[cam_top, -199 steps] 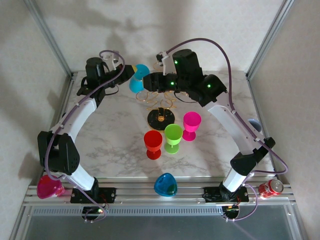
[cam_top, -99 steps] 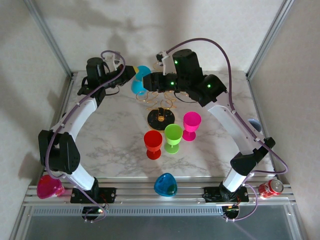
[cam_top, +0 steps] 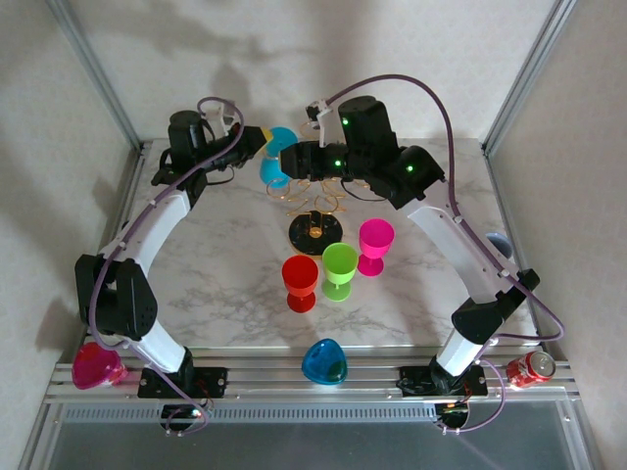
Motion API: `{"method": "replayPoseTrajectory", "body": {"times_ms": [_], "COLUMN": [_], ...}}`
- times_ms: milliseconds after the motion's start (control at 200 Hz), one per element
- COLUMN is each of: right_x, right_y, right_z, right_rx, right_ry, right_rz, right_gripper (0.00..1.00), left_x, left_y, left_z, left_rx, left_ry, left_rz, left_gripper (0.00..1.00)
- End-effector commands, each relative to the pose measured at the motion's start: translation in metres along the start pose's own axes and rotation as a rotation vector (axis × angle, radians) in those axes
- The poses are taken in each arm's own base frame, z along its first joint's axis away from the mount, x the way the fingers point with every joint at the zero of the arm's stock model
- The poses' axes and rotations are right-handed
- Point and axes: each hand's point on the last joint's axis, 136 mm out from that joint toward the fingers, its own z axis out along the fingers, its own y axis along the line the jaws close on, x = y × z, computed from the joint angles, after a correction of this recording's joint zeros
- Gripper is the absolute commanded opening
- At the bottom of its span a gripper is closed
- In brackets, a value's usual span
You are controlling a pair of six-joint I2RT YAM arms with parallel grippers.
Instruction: Take the wine glass off the wine glass rack
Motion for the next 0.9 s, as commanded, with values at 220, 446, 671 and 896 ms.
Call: {"method": "replayPoseTrajectory", "body": {"times_ms": [220, 446, 671, 896], "right_x": [-0.008, -0.008, -0.007, -0.006], "right_y": [0.008, 0.008, 0.007, 0.006], "right_z": [-0.013, -0.012, -0.012, -0.011], "right_rx": [-0.022, -0.024, -0.024, -0.021], "right_ry": [-0.042, -0.04, -0.041, -0.039], "right_rz": [-0.003, -0.002, 0.001, 0.002], "right_gripper": [0.45, 0.45, 0.45, 0.45], "left_x": [-0.012, -0.004, 0.001, 0.007], "left_y": [-0.036, -0.029, -0.026, -0.028], "left_z": [0.0, -0.002, -0.002, 0.001], "left_rx": [0.103, 0.066, 0.049, 0.043], "left_ry": [-0.008, 0.02, 0.035, 0.053], "left_rz": [0.044, 0.067, 0.071, 0.088], "left_gripper": [0.0, 0.0, 0.0, 0.0]}}
